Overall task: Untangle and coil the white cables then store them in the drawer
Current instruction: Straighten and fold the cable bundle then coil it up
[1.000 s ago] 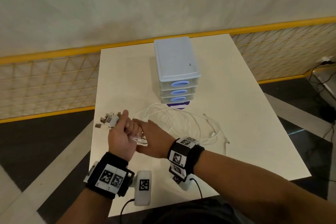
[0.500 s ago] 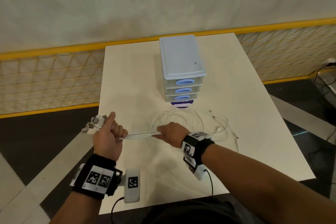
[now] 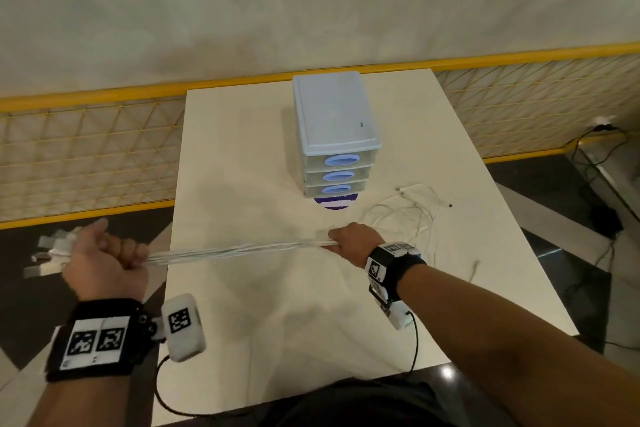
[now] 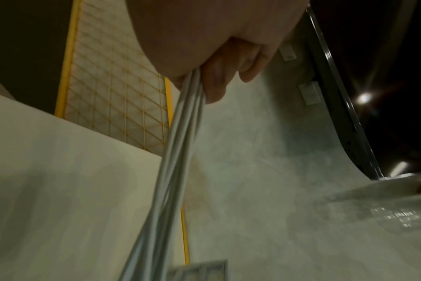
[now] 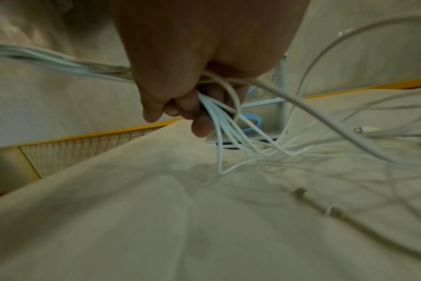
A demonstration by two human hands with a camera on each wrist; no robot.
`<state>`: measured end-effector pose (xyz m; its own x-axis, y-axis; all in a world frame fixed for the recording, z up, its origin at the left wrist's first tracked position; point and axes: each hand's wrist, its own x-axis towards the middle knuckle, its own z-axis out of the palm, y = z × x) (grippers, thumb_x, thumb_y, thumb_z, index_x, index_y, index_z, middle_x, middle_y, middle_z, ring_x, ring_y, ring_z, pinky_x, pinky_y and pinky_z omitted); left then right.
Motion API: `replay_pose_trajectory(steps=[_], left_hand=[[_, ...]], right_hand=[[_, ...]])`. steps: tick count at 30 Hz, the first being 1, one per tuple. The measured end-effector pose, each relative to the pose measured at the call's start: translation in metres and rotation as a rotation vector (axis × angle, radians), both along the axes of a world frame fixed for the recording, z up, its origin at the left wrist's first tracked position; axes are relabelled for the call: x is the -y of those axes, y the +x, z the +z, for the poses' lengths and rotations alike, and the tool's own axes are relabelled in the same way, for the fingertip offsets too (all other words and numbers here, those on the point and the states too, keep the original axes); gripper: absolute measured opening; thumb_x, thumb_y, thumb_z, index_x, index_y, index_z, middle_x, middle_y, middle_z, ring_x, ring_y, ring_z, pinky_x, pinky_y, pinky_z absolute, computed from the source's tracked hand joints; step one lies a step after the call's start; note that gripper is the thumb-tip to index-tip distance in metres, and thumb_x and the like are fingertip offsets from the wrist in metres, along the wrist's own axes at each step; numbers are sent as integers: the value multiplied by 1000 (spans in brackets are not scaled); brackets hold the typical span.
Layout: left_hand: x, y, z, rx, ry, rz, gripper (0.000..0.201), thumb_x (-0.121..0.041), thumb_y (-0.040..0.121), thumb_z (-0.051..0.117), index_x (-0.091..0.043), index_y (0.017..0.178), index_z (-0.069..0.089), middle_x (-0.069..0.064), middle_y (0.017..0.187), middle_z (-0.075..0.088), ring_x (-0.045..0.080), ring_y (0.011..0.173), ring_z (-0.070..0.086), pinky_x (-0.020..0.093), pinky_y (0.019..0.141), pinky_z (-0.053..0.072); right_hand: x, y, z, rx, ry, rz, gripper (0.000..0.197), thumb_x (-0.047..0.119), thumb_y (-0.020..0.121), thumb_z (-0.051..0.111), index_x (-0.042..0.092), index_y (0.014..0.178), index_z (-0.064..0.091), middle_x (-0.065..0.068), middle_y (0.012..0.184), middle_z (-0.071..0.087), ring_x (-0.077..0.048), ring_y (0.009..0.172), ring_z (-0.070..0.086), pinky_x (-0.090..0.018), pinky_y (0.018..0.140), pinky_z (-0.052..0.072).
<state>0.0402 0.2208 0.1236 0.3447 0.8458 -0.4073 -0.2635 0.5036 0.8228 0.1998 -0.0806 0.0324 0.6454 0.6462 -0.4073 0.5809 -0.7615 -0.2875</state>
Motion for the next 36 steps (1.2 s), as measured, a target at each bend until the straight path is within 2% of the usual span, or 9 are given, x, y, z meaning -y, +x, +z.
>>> replay_pose_trajectory(steps=[6, 14, 17, 22, 26, 29, 31, 33, 36], left_hand=[[-35, -17, -21, -28, 12, 37, 41, -25, 85, 51, -24, 56, 22, -4, 41, 18, 13, 41, 13, 22, 40, 19], [9, 7, -23, -118, 152, -81, 40, -14, 82, 54, -22, 51, 32, -7, 40, 25, 11, 37, 20, 22, 41, 20], [15, 13, -23, -67, 177, -180, 44, -14, 83, 54, -20, 51, 25, -7, 38, 22, 12, 35, 16, 22, 41, 15], [45, 27, -27, -95, 196, -371, 45, -7, 89, 54, -21, 53, 32, -10, 36, 27, 9, 33, 14, 20, 42, 13], [89, 34, -37, -299, 342, -607, 31, -6, 86, 64, -21, 59, 58, -11, 38, 44, 2, 29, 34, 12, 34, 26], [124, 31, -54, -312, 578, -993, 17, -1, 73, 76, -14, 68, 66, -6, 56, 67, -2, 51, 59, 9, 55, 45], [139, 26, -73, -374, 656, -1214, 19, -11, 66, 84, -17, 81, 73, -11, 77, 75, 2, 72, 67, 13, 70, 50], [148, 22, -83, -402, 740, -1311, 31, -26, 63, 78, -23, 94, 73, -12, 87, 75, 4, 82, 68, 19, 75, 52], [154, 20, -84, -410, 802, -1372, 40, -19, 66, 75, -36, 101, 67, -22, 93, 72, -4, 86, 65, 13, 77, 48]], right_hand=[[19, -4, -13, 68, -170, -7, 32, 36, 96, 41, 12, 113, 55, -15, 112, 64, -35, 104, 58, -36, 85, 42], [18, -17, -16, -30, -140, 18, 39, 39, 95, 44, 11, 121, 51, -14, 117, 63, -33, 107, 58, -37, 90, 41], [15, -27, -15, -125, -96, 14, 44, 43, 94, 45, 16, 128, 48, -16, 120, 60, -34, 111, 56, -38, 91, 42], [5, -40, -5, -243, -73, 59, 45, 46, 94, 43, 17, 127, 52, -15, 126, 57, -32, 116, 51, -35, 95, 39], [3, -44, 2, -220, -47, 24, 38, 40, 96, 41, 14, 119, 56, -15, 121, 59, -33, 112, 54, -36, 90, 41], [-4, -46, 8, -187, -28, 16, 34, 37, 95, 41, 11, 107, 59, -16, 113, 62, -35, 104, 57, -35, 78, 41], [-9, -47, 11, -189, -18, 17, 32, 35, 93, 42, 10, 101, 60, -19, 106, 64, -37, 98, 59, -33, 70, 37], [-11, -46, 16, -203, -10, 17, 31, 32, 92, 42, 9, 99, 61, -21, 101, 64, -38, 93, 60, -32, 66, 37], [-7, -45, 23, -211, 4, 8, 30, 28, 93, 43, 8, 102, 63, -22, 100, 65, -37, 92, 60, -31, 66, 35]])
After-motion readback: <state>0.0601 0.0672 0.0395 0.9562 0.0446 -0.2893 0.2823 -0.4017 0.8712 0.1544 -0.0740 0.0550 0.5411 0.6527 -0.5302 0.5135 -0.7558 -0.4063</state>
